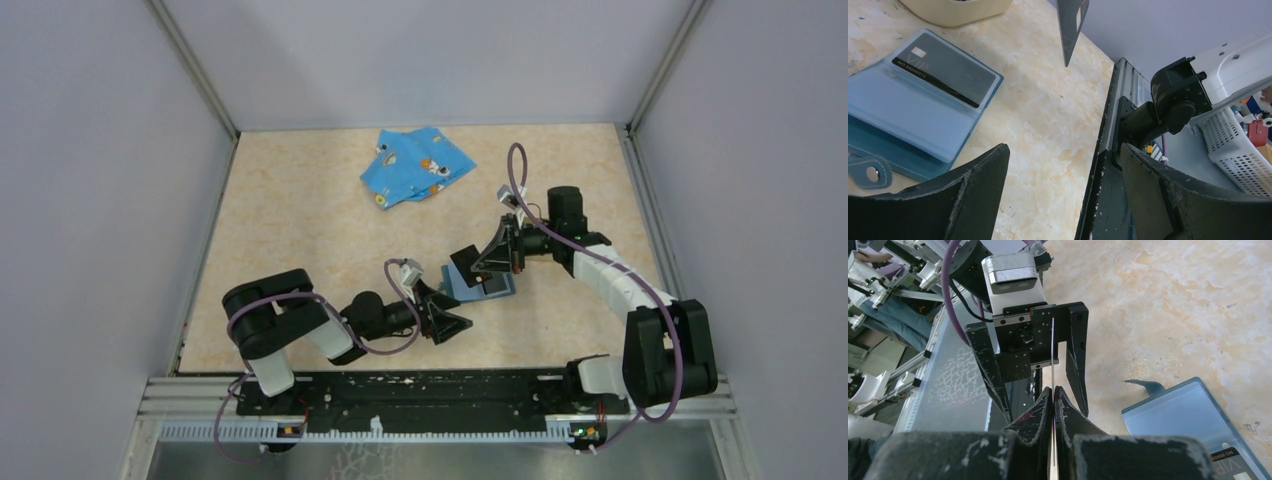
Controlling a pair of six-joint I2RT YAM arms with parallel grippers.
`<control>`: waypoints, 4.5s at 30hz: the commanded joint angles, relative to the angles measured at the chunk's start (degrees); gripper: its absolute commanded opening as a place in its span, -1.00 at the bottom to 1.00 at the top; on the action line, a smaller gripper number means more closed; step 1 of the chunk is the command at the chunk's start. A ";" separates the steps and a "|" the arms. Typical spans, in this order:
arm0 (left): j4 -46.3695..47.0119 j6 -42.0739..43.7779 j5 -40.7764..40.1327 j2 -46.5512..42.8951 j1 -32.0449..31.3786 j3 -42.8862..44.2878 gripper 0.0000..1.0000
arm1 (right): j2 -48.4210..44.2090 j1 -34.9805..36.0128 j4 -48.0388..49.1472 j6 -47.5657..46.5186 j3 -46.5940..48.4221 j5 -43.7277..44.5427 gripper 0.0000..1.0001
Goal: Put the credit cards into the card holder
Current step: Insert the credit card into the card holder.
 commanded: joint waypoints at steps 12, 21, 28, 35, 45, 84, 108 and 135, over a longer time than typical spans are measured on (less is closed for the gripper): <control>16.09 -6.18 3.71 1.64 5.00 8.82 0.30 | 0.32 0.93 2.15 -0.92 -0.38 -0.53 -1.00; 16.09 -7.33 6.55 1.81 7.00 10.42 -0.48 | 0.51 0.99 1.97 -0.88 -0.29 -0.76 -1.00; 15.64 -7.46 10.79 1.94 9.09 9.63 -1.00 | 0.52 1.01 -2.47 -4.35 1.39 0.44 -0.94; -0.66 -5.94 22.81 -1.26 12.18 8.35 -1.00 | 1.82 0.91 -31.05 -27.72 13.98 12.36 0.38; -26.29 3.24 33.25 -6.41 13.51 13.20 -1.00 | 4.41 1.47 -35.75 -32.27 14.56 9.91 0.30; -34.13 -5.73 -2.12 -50.96 18.25 -14.27 0.98 | 7.62 -1.86 -35.08 -24.66 11.89 14.92 -1.00; -21.00 -13.34 5.97 -33.12 17.49 -12.19 0.98 | 13.61 -4.66 -23.16 -10.98 6.42 20.03 -1.00; -27.08 -11.24 9.65 -2.76 11.93 10.91 0.01 | 17.20 -9.02 -19.47 -5.20 7.40 24.14 -1.00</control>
